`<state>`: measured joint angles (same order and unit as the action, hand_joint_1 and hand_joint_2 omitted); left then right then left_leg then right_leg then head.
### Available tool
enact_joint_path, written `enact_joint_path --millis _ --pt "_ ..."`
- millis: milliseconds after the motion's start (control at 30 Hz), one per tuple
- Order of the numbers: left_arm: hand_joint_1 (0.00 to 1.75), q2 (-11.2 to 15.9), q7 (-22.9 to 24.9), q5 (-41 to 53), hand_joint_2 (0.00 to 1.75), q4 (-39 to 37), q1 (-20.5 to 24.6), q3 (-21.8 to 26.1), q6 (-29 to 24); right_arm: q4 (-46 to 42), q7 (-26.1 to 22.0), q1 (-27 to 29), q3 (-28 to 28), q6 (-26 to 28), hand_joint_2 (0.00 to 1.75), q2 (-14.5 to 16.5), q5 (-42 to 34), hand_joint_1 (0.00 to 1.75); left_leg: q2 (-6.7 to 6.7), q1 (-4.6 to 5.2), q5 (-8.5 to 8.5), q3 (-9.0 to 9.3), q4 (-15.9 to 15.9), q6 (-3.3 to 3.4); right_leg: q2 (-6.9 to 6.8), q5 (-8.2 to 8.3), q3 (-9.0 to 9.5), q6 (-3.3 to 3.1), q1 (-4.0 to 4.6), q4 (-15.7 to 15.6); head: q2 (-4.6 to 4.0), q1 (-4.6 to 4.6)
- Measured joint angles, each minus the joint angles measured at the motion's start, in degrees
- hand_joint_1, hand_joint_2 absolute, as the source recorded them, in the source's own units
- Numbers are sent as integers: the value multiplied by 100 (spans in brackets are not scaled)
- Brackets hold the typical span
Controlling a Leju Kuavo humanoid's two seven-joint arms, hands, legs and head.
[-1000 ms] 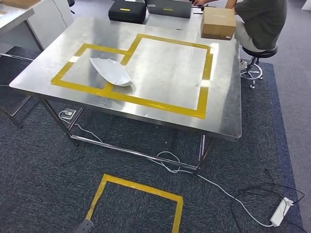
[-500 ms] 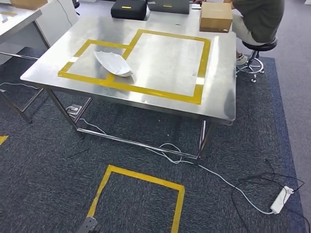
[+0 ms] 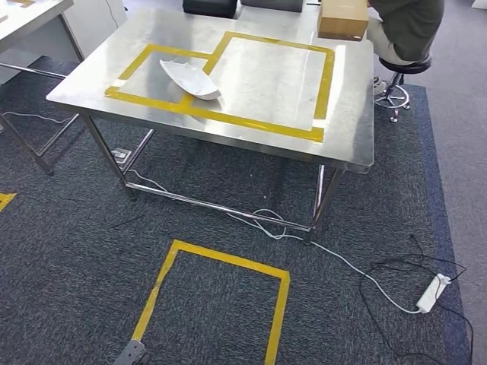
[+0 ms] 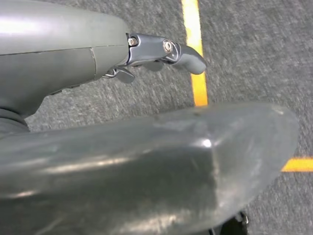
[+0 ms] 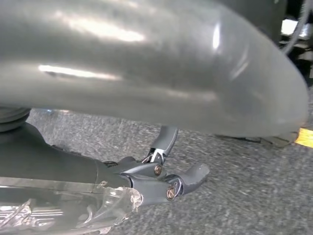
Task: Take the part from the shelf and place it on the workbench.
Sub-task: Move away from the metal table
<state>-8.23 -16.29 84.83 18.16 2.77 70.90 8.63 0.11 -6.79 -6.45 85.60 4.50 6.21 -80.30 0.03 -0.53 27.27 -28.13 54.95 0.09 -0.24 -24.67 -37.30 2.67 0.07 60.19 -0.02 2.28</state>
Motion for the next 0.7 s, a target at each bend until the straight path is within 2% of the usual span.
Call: enact_joint_path --millis 67,100,133,167,200,233,300,333,367,433,467,500,533,567,600,633,667,700 --pt "0 33 1 0 0 -33 8 1 -2 0 4 -2 -1 4 0 0 -2 0 2 15 -125 -152 4 47 3 -580 -216 39 -7 737 0 -8" --pt "0 43 1 0 0 -51 10 1 -2 0 6 -6 -1 6 0 0 -3 0 1 27 -190 -237 7 54 3 -778 -294 47 -7 1123 0 -9" --pt "0 49 1 0 0 -67 9 1 -2 0 7 -8 -1 8 0 0 -3 0 1 38 -254 -321 11 57 4 -848 -301 44 -6 1371 0 -9" --pt "0 54 1 0 0 -81 7 1 -2 0 7 -5 -1 9 0 0 -3 0 1 49 -314 -401 14 56 4 -792 -209 32 -4 1418 0 -8" --pt "0 58 1 0 0 -95 6 1 -2 0 7 -2 -1 9 0 0 -2 0 -2 57 -371 -475 17 52 6 -647 -5 9 0 1237 0 -7" --pt "0 61 1 0 0 -104 7 1 -2 0 7 -2 -1 9 0 0 -2 0 -6 63 -427 -539 18 44 11 -491 294 -26 9 869 0 -7" --pt "0 67 1 0 0 -121 9 1 -2 0 5 -24 -1 9 0 0 -1 0 -10 64 -532 -632 18 7 28 -419 926 -105 37 -51 0 -3" --pt "0 69 0 0 0 -128 12 1 -2 0 4 -36 -1 9 0 0 -1 0 -8 58 -583 -654 12 -21 37 -441 1106 -128 59 -360 0 -3" --pt "0 72 -1 0 0 -137 16 1 -1 0 3 -43 -1 9 0 1 -1 0 -5 46 -632 -670 5 -53 43 -478 1178 -142 78 -523 0 -8" --pt "0 84 -1 0 0 -155 17 0 0 -1 4 -37 -1 9 0 7 -1 0 -9 29 -694 -698 -11 -122 35 -383 1130 -176 89 -575 0 -26" --pt "0 91 -1 0 0 -164 12 0 0 -1 5 -34 -2 14 0 13 -8 0 -14 26 -614 -738 37 -153 27 -326 1102 -213 76 -597 0 -28" --pt "0 98 0 -1 0 -174 4 0 -1 -2 6 -32 -4 24 0 18 -24 0 -17 25 -425 -802 186 -182 17 -256 1060 -251 59 -613 0 -19" --pt "0 108 6 -4 0 -179 0 0 -9 -2 5 -30 -11 42 0 22 -58 0 -20 18 -148 -896 452 -206 8 -191 1011 -277 42 -619 0 -9" --pt "0 111 14 -9 0 -184 -1 1 -20 -2 3 -26 -21 63 0 22 -102 0 -18 12 150 -1007 816 -230 6 -139 936 -292 40 -607 0 5" --pt "0 120 28 -20 0 -186 1 2 -40 -2 0 -20 -34 80 0 22 -144 0 -16 1 373 -1107 1203 -254 -1 -88 854 -289 36 -588 0 14" --pt "0 133 54 -44 0 -186 2 5 -62 -2 -3 -14 -45 91 0 21 -176 0 -15 -10 466 -1156 1492 -276 -8 -44 770 -275 32 -563 0 15" --pt "0 145 77 -79 0 -186 1 14 -75 -2 -4 -8 -51 93 0 21 -191 0 -14 -24 425 -1121 1615 -300 -14 -5 683 -254 21 -530 0 15" --pt "0 156 93 -123 0 -186 1 27 -81 -1 -7 -5 -53 92 0 20 -200 0 -12 -42 290 -989 1541 -328 -17 25 596 -227 2 -484 0 14"
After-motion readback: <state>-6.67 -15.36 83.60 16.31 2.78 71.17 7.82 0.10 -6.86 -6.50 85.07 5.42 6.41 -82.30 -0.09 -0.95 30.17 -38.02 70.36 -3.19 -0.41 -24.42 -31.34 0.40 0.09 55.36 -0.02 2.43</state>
